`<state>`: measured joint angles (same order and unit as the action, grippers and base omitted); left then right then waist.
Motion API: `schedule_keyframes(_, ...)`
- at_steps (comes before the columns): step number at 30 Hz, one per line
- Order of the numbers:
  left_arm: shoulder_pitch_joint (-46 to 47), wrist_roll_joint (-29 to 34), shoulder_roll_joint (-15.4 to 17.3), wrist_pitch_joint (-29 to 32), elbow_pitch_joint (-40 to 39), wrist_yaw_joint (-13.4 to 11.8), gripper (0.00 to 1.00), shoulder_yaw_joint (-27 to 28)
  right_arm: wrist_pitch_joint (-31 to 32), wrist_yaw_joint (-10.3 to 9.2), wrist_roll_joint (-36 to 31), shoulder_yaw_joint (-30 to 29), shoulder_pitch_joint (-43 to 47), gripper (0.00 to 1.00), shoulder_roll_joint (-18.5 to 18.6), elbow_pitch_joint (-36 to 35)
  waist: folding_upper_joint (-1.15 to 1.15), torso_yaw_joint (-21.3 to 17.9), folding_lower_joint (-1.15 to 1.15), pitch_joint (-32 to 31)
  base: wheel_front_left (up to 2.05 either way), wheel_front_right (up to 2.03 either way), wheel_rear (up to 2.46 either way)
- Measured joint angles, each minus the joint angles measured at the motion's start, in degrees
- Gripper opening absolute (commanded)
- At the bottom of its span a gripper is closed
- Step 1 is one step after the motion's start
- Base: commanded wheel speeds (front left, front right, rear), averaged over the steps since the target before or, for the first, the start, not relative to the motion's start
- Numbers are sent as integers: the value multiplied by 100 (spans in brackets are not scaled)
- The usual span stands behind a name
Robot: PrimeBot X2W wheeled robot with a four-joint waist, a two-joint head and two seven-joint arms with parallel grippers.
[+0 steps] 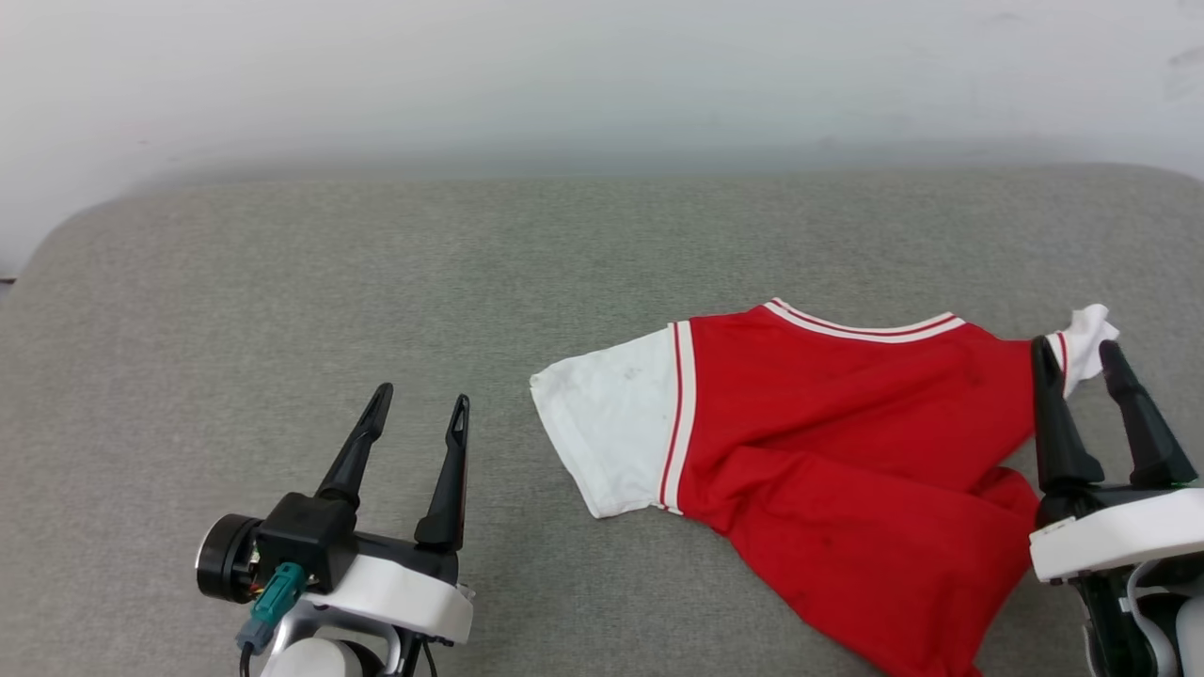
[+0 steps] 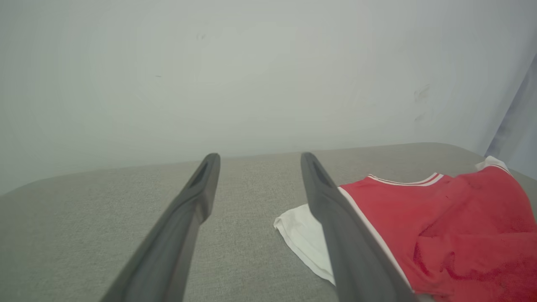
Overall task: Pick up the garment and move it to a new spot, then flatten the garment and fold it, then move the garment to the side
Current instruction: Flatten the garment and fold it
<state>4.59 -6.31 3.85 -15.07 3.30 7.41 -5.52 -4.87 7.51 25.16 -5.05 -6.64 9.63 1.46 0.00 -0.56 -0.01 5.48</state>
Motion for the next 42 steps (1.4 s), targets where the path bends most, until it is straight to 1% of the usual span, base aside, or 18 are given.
schedule_keyframes(2, 2, -13, 33, 0, 49, 0, 100, -30, -68, 0, -18, 22, 51, 100, -43, -1, 0, -84, 0, 14, 0, 0, 0)
schedule_keyframes(5, 133, -73, 169, 0, 201, 0, 100, -164, -166, 0, -29, -15, 74, 100, -114, -31, 0, -198, 0, 81, 0, 0, 0)
schedule_keyframes(7, 377, -185, 304, 32, 326, 0, 100, -292, -175, 0, -29, -37, 74, 100, -132, -82, 0, -258, 1, 145, 0, 0, 0)
schedule_keyframes(8, 555, -287, 383, 169, 420, 0, 100, -411, -172, 0, -30, -62, 73, 100, -135, -100, 0, -282, 1, 184, 0, 0, 0)
schedule_keyframes(9, 738, -314, 550, 360, 503, 0, 100, -583, -172, 0, -40, -78, 70, 100, -136, -120, 0, -309, 1, 225, 0, 0, 0)
schedule_keyframes(10, 922, -352, 711, 570, 582, 11, 100, -681, -168, 0, -45, -80, 65, 100, -136, -145, 0, -336, 1, 265, 0, 0, 0)
schedule_keyframes(13, 1564, -824, 1092, 1427, 771, 8, 100, -1044, -166, 0, -45, -116, 21, 100, -153, -213, 0, -415, 1, 408, 0, 0, 0)
schedule_keyframes(15, 1956, -1209, 1306, 2204, 942, 9, 100, -1212, -174, 0, -44, -125, -31, 100, -175, -254, 0, -472, 1, 501, 0, 0, 0)
schedule_keyframes(17, 2259, -1497, 1610, 2982, 1044, 9, 100, -1459, -193, 0, -45, -136, -46, 100, -208, -258, 0, -543, 1, 576, 0, 0, 0)
schedule_keyframes(20, 2663, -1971, 1884, 3905, 1073, 8, 100, -1691, -224, 0, -94, -207, -87, 100, -263, -236, 0, -627, 2, 713, 0, 0, 0)
schedule_keyframes(23, 2968, -2386, 2082, 4573, 1107, 9, 100, -1855, -247, 0, -116, -202, -178, 100, -307, -235, 0, -701, 2, 865, 0, 0, 0)
schedule_keyframes(26, 3144, -2650, 2274, 5042, 1173, 8, 100, -2045, -297, 0, -147, -188, -239, 100, -363, -202, 0, -779, 2, 1015, 0, 0, 0)
schedule_keyframes(28, 3229, -2784, 2369, 5237, 1221, 8, 100, -2181, -321, 0, -147, -168, -304, 100, -396, -189, 0, -830, 2, 1114, 0, 0, 0)
schedule_keyframes(31, 3348, -2875, 2474, 5300, 1333, 8, 100, -2282, -367, 0, -147, -141, -358, 100, -445, -135, 0, -902, 2, 1255, 0, 0, 0)
schedule_keyframes(42, 3502, -2892, 2497, 5245, 1692, 8, 100, -2647, -468, 0, -166, -146, -485, 100, -527, -8, 0, -1074, 1, 1556, 0, 0, 0)
